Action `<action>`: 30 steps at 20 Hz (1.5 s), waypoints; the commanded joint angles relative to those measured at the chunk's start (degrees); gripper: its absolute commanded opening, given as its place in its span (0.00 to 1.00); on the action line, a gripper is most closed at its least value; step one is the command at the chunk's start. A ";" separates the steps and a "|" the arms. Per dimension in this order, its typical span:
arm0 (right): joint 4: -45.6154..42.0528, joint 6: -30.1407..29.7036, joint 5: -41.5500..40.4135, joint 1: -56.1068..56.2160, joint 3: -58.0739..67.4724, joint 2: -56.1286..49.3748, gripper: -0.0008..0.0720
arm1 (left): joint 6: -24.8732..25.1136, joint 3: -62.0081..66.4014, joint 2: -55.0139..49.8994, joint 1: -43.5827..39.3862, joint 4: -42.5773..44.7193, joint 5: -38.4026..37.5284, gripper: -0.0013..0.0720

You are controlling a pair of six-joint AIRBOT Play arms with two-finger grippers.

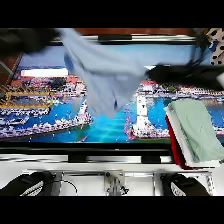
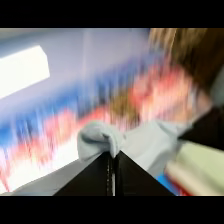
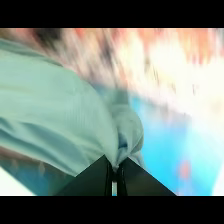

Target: Fold the shirts.

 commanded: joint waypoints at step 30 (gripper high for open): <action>23.06 0.42 4.15 1.90 15.34 -46.27 0.78 | -40.61 -42.45 -4.96 -0.20 38.69 -5.11 0.51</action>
